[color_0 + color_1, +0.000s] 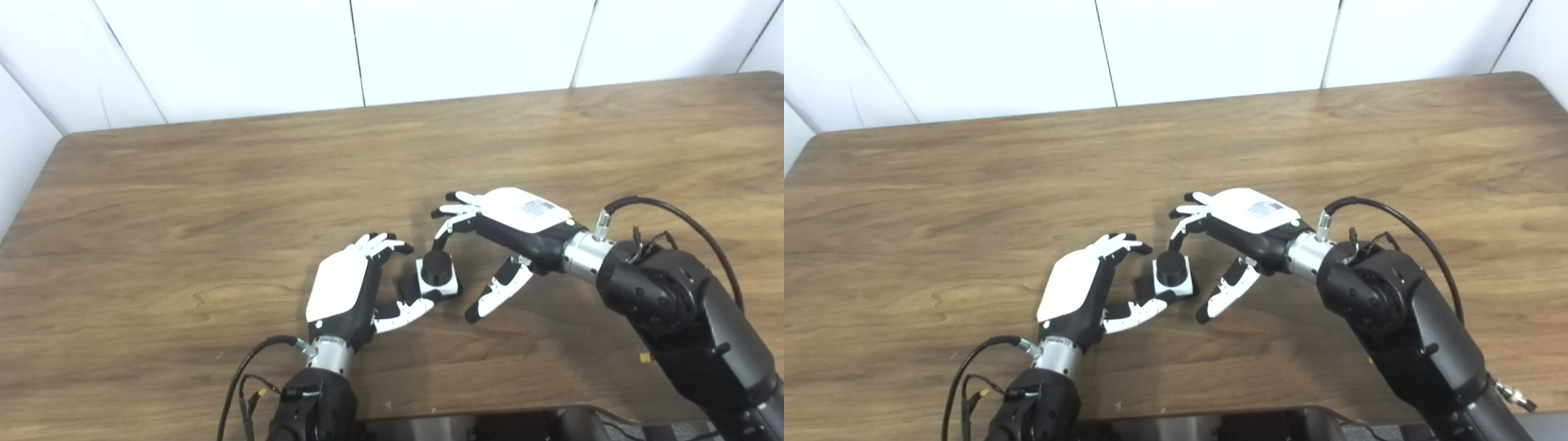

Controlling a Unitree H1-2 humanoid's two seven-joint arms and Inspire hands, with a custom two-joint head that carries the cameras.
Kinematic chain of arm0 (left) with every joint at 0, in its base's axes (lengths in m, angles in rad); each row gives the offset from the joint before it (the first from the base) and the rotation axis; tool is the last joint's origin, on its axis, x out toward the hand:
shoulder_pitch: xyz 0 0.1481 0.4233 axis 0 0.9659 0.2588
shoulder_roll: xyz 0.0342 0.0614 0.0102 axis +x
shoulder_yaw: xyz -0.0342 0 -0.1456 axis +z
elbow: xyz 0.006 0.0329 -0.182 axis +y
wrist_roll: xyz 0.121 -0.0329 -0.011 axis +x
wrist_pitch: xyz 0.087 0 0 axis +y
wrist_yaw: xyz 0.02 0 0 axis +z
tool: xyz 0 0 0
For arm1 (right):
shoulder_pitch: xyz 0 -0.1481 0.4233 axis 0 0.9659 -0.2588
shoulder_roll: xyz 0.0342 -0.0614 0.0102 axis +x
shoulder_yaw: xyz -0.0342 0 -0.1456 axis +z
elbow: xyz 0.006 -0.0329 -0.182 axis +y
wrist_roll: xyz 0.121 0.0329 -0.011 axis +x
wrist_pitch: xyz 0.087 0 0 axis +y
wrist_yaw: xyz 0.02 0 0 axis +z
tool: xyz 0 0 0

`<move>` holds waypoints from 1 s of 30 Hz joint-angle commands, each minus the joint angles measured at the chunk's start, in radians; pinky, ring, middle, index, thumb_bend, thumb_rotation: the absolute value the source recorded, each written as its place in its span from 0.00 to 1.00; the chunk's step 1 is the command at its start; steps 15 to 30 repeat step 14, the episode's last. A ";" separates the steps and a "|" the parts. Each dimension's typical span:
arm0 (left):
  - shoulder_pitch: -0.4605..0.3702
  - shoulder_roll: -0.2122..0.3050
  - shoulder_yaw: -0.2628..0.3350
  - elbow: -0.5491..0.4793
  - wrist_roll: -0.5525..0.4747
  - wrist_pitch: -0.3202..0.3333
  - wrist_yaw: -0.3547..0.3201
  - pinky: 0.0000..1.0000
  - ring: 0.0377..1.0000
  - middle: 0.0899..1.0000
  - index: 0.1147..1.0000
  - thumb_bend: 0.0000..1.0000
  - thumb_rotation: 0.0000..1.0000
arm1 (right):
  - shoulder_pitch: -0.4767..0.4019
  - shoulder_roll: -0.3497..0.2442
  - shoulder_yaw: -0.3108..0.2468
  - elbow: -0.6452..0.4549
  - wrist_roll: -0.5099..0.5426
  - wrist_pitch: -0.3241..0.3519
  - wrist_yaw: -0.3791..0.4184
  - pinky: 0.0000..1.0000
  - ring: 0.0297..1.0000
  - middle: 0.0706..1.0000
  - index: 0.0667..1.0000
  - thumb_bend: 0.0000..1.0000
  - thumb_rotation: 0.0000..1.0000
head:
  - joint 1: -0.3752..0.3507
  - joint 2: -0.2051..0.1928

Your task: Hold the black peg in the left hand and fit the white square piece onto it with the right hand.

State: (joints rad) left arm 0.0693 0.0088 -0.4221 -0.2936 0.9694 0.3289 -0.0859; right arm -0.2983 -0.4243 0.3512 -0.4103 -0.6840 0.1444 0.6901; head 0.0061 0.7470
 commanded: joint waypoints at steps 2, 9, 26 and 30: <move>-0.010 0.000 0.014 -0.013 0.002 0.003 0.001 0.90 0.92 0.87 0.74 0.70 0.54 | -0.036 -0.004 -0.019 -0.012 0.009 -0.003 -0.016 0.97 1.00 0.92 0.70 0.96 0.36 | 0.002 0.001; -0.010 -0.011 0.035 -0.033 -0.024 0.013 -0.018 0.92 0.93 0.88 0.78 0.74 0.52 | -0.043 0.000 -0.023 -0.018 0.014 0.016 -0.006 0.97 1.00 0.92 0.70 0.96 0.35 | 0.002 -0.001; -0.010 0.001 0.039 -0.052 -0.016 0.020 -0.041 0.95 0.94 0.90 0.83 0.82 0.60 | -0.043 -0.003 -0.024 -0.017 0.014 0.010 -0.015 0.97 1.00 0.92 0.70 0.96 0.35 | 0.001 -0.002; -0.010 0.001 0.039 -0.052 -0.016 0.020 -0.041 0.95 0.94 0.90 0.83 0.82 0.60 | -0.043 -0.003 -0.024 -0.017 0.014 0.010 -0.015 0.97 1.00 0.92 0.70 0.96 0.35 | 0.001 -0.002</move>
